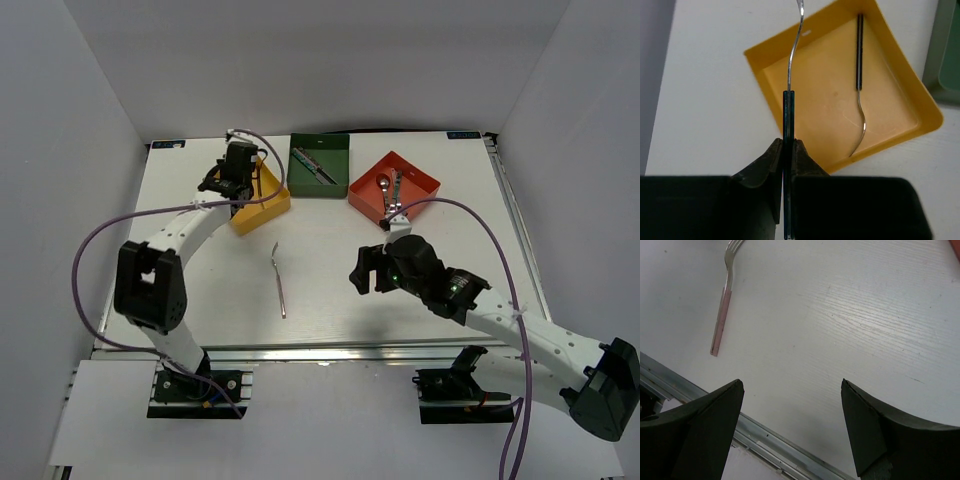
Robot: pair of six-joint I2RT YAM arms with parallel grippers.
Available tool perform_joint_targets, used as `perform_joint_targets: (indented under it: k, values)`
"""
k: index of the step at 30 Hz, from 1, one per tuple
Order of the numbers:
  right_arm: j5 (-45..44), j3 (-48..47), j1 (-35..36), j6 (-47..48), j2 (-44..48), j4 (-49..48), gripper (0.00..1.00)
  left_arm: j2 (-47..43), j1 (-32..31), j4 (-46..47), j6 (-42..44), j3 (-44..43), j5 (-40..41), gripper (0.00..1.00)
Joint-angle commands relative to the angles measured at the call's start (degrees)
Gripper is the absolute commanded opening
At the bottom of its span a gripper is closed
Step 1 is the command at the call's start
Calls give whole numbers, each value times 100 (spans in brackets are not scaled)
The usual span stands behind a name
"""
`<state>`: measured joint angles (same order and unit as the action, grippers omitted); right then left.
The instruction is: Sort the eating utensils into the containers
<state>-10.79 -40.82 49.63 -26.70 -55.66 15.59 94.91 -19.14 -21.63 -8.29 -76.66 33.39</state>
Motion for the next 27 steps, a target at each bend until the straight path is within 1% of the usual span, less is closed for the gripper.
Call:
perform_joint_targets:
  k: [1, 3, 6, 10, 11, 12, 13, 14, 16, 17, 18, 20, 21, 22, 24, 26, 27]
  values:
    - [33, -312, 38, 235, -85, -109, 83, 290, 173, 651, 1312, -435, -998, 0]
    - [24, -322, 38, 314, -112, -92, 83, 562, 252, 773, 1549, -525, -1063, 0]
    - [-37, -295, 30, 428, -121, -92, 83, 764, 287, 888, 1655, -586, -1106, 0]
    - [-64, -295, 30, 473, -147, -74, 83, 1019, 375, 836, 1507, -727, -1150, 0]
    - [-47, -313, 38, 481, -164, -65, 83, 1073, 410, 818, 1454, -771, -1211, 8]
    - [-38, -313, 38, 473, -156, -74, 83, 1117, 454, 783, 1375, -789, -1307, 11]
    - [-20, -321, 30, 464, -147, -65, 83, 1204, 472, 792, 1348, -789, -1361, 16]
    - [-20, -330, 30, 455, -138, -65, 83, 1222, 481, 800, 1305, -789, -1370, 34]
    - [-20, -339, 38, 455, -121, -22, 83, 1257, 490, 827, 1199, -780, -1423, 44]
    - [-37, -339, 38, 455, -103, -13, 83, 1214, 490, 853, 1146, -736, -1370, 54]
    - [-64, -357, 30, 464, -103, -4, 83, 1179, 498, 871, 1085, -727, -1309, 66]
    - [-99, -392, 38, 473, -94, 75, 83, 960, 498, 958, 1023, -666, -1265, 74]
    - [-125, -427, 38, 490, -86, 93, 83, 872, 499, 976, 936, -666, -1169, 81]
    - [-134, -436, 30, 499, -85, 119, 83, 784, 499, 915, 883, -718, -1089, 98]
    - [-143, -462, 38, 499, -50, 163, 83, 442, 490, 617, 428, -911, -966, 98]
    - [-143, -445, 38, 481, 2, 172, 84, 143, 420, 336, 84, -956, -1167, 98]
    - [-152, -427, 38, 464, 28, 172, 84, -198, 332, 108, -257, -904, -1133, 98]
